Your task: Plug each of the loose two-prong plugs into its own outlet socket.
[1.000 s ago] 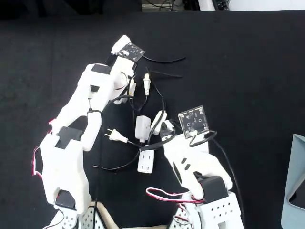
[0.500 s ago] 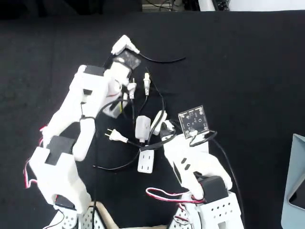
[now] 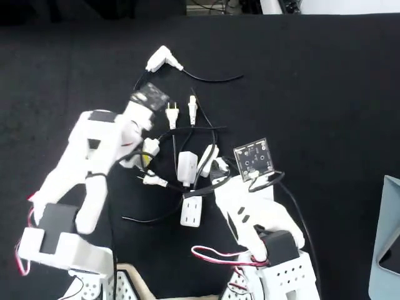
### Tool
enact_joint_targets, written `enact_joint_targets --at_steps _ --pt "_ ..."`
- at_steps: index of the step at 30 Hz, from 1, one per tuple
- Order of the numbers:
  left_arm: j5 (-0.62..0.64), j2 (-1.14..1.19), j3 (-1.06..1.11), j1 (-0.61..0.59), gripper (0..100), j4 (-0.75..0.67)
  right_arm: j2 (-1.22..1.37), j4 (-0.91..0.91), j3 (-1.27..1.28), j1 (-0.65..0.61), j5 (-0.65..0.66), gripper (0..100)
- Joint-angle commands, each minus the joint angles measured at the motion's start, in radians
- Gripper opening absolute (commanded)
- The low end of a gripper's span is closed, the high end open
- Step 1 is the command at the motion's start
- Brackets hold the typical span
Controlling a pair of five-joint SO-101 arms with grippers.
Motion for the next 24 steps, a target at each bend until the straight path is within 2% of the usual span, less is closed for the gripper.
enact_joint_targets --at_steps 1,7,9,17,24 --pt "0.011 -0.157 0.013 -0.064 31 -0.009 -0.001 -0.012 -0.028 0.008 -0.003 1.2" --pt "0.02 -0.387 0.096 -0.125 31 0.023 0.03 -0.029 -0.104 0.008 0.035 1.2" --pt "0.063 -0.456 0.142 -0.16 31 0.02 0.096 -0.029 -0.154 0.002 0.037 1.2" --pt "0.298 -0.7 0.348 -0.352 31 0.015 0.556 -0.066 -0.429 -0.16 0.031 1.2" --pt "0.394 -0.796 0.529 -0.466 31 0.014 0.934 -0.189 -0.607 -0.259 0.021 1.2"
